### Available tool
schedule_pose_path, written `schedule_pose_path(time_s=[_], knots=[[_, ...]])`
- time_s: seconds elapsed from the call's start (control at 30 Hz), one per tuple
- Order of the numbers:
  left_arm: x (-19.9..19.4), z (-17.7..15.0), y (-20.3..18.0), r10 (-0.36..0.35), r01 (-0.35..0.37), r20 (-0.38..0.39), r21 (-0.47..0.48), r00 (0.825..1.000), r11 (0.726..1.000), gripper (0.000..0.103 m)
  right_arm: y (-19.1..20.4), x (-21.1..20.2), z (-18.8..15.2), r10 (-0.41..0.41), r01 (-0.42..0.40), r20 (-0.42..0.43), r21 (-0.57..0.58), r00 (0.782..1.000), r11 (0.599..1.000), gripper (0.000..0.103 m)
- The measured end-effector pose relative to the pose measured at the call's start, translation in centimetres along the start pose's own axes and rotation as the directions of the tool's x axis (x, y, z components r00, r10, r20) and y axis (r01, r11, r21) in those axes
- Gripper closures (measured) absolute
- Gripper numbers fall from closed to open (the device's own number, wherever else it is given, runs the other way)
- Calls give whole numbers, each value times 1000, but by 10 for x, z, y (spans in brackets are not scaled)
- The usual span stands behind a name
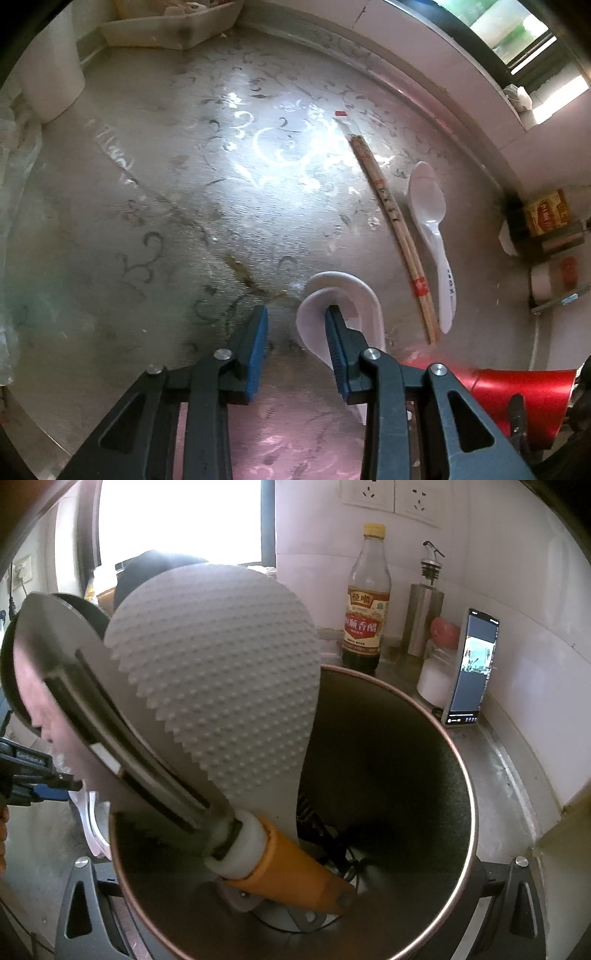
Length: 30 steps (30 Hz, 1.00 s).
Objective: Organize utensils
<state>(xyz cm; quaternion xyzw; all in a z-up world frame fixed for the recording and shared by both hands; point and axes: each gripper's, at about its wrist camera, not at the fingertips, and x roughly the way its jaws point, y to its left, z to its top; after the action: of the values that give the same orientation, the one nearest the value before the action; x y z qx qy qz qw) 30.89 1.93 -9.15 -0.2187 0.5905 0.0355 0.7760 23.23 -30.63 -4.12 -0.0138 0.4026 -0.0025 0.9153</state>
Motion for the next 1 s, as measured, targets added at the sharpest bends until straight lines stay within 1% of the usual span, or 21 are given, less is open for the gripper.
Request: schedule_pose_path(time_s=[0.23,0.47,0.57,0.7,0.87,1.0], knots=[[-5,-9,14,-20,20,-2,-9,1000,1000,91,4,2,0,5,-6,-6,-9,1000,1000,0],[-11,-14,18,-39,40,14,-4,999,999,95,4,4,0,5,-5,-10,-8,1000,1000,0],[-12,-14,20,-41,41,24,-17,999,999,96,4,4,0,5,-5,-12,-6,1000,1000,0],[-22,-13,35,-29,31,46,-51,999,998,97,2,4,-1,2,-2,-12,-3,1000,1000,0],[-25,-14,51,-31,34,42,-87,999,996,97,-1,3,-1,-3,3,-13,6,1000,1000,0],[-28,-16,59,-49,52,23,-97,999,994,97,-1,4,0,-3,3,-13,7,1000,1000,0]])
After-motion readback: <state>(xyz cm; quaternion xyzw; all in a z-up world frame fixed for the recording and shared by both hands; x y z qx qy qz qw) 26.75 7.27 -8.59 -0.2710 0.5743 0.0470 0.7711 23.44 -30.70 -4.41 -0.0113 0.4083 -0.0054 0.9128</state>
